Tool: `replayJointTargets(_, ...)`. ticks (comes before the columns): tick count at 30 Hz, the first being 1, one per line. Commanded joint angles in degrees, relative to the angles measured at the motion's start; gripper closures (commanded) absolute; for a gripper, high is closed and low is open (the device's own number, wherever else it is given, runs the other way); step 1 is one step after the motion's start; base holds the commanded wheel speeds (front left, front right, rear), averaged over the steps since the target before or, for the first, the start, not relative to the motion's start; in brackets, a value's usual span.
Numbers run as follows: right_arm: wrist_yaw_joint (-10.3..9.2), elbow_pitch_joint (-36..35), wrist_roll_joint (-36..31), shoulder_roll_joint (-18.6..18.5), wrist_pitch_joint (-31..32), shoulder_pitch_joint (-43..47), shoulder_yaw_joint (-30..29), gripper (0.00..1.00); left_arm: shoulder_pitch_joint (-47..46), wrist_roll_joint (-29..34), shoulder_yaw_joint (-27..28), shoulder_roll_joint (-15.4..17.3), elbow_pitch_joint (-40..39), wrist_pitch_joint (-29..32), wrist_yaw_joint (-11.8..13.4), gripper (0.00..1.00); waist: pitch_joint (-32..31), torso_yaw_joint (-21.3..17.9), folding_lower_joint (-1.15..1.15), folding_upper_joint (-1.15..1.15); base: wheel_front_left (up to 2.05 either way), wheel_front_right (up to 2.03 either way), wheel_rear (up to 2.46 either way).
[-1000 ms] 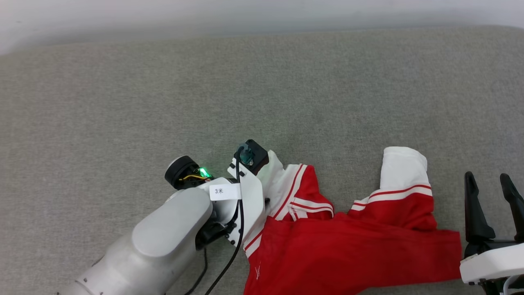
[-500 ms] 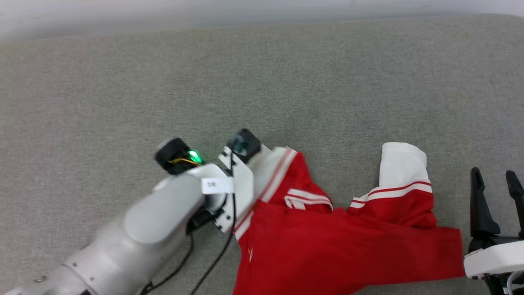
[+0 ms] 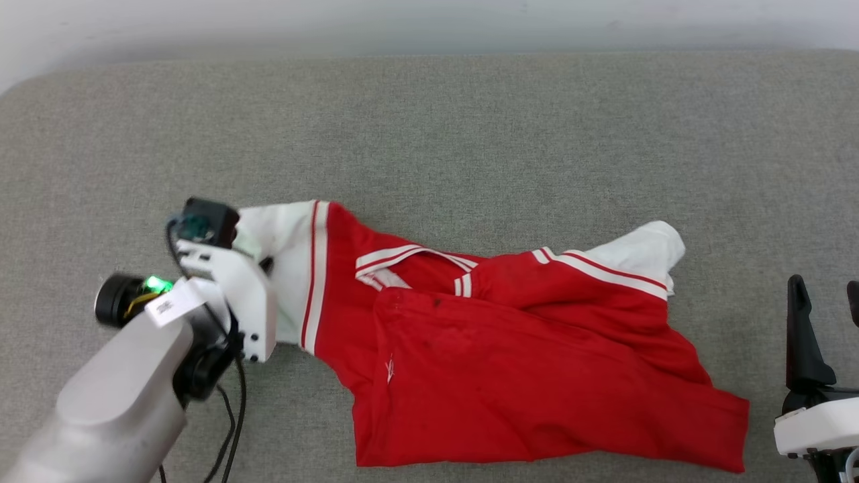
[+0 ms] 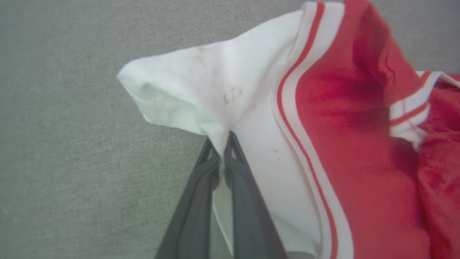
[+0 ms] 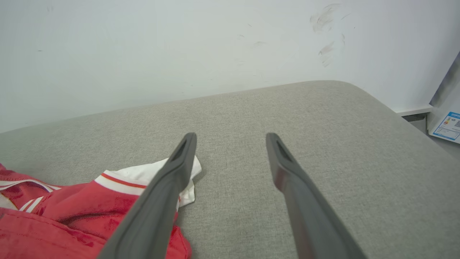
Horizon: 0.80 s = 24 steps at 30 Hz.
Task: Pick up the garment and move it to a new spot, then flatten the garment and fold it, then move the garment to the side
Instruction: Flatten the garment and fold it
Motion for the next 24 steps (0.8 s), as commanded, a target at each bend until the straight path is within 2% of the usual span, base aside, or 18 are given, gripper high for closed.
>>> replayJointTargets(1, -0.04, -0.3, -0.1, 0.1, 0.1, -0.2, -0.2, 0.00, 2.1, -1.5, 1.1, 0.3, 0.4, -0.9, 0.7, 1.00, 0.1, 0.0, -0.01, 0.00, 0.00, 0.00, 0.00)
replayJointTargets(7, -0.04, 0.2, 0.4, 0.1, 0.5, 0.1, -0.8, 0.00, 10.6, -7.3, 4.6, -1.0, 1.9, -4.8, 2.2, 1.00, 0.0, 0.0, -0.01, 0.00, 0.00, 0.00, 0.00)
replayJointTargets(13, -0.04, 1.3, 1.1, 0.1, 1.2, 0.0, -0.7, 0.00, 13.7, -7.9, 5.2, -2.8, 2.9, -9.3, 1.5, 1.00, -1.2, 0.1, -0.01, 0.00, 0.00, 0.00, 0.00)
replayJointTargets(17, -0.04, 3.4, 2.4, 0.0, 4.8, -2.0, -0.6, 0.00, 13.0, -7.0, 6.1, -2.7, 1.9, -13.2, 1.6, 1.00, -2.7, 0.5, -0.01, 0.00, 0.00, 0.00, 0.00)
replayJointTargets(20, -0.04, 6.5, 4.6, -2.4, 9.7, -5.0, -0.6, 0.00, 11.8, -6.1, 6.2, -2.7, 0.1, -14.7, 2.3, 1.00, -3.2, 1.2, -0.01, 0.00, 0.00, 0.00, 0.00)
replayJointTargets(24, -0.04, 12.8, 8.6, -7.6, 18.1, -11.4, 1.3, 0.00, 10.2, -5.0, 5.8, -3.1, -2.0, -15.2, 2.5, 1.00, -3.1, 3.3, -0.01, 0.00, 0.00, 0.00, 0.00)
